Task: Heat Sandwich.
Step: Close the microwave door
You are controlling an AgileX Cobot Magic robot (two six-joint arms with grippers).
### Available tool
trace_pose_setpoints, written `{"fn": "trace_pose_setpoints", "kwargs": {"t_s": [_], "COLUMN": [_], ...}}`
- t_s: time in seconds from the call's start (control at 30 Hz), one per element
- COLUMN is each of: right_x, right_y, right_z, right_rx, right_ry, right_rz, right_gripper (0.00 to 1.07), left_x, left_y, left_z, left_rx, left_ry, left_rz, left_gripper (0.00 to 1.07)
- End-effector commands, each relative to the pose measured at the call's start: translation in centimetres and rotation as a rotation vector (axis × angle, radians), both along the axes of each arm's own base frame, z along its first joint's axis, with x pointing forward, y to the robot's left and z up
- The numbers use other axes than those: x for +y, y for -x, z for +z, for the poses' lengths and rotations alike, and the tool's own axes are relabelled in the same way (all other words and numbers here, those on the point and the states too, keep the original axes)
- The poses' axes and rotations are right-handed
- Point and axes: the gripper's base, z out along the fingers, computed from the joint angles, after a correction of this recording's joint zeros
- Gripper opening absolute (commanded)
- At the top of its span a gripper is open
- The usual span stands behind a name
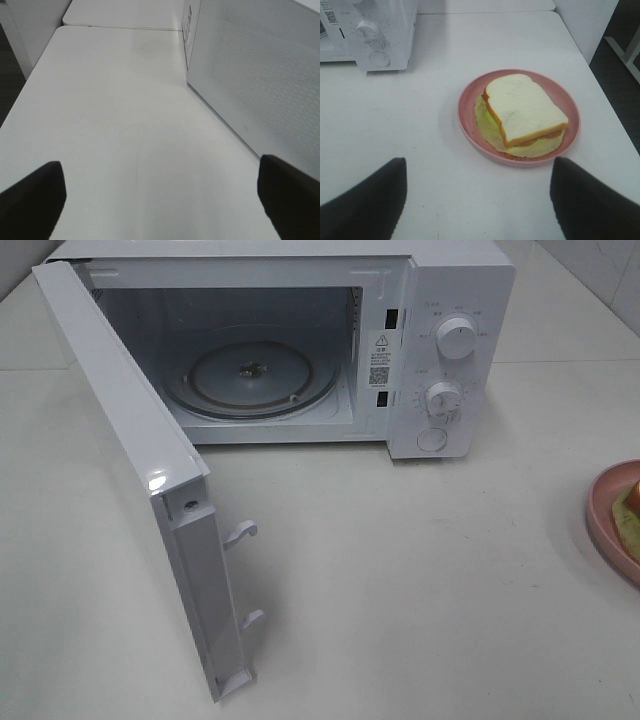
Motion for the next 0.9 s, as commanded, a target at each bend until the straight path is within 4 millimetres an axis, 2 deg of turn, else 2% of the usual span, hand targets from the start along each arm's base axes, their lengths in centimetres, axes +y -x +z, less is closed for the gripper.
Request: {"fn": "trace_pose_setpoints", "kwargs": {"t_s": [0.03,0.9], "right_x": [-0.03,-0.03], "right_y": [0.34,0.34], "right_z": [-0.14,-0.14], "right_rx": [-0.024,-0.024], "right_ry": [0.010,0.011], "right_rz": [-0.002,-0.003], "right_gripper": [0.76,0.76], "left_x": [-0.06,-0.06], "left_y": [0.26,0.26], "left_z": [-0.06,-0.06], "left_rx": [-0.021,-0.021], "left_ry": [0.004,0.004], "left_rz": [-0.005,-0.005], "left_gripper": [0.98,0.98]}}
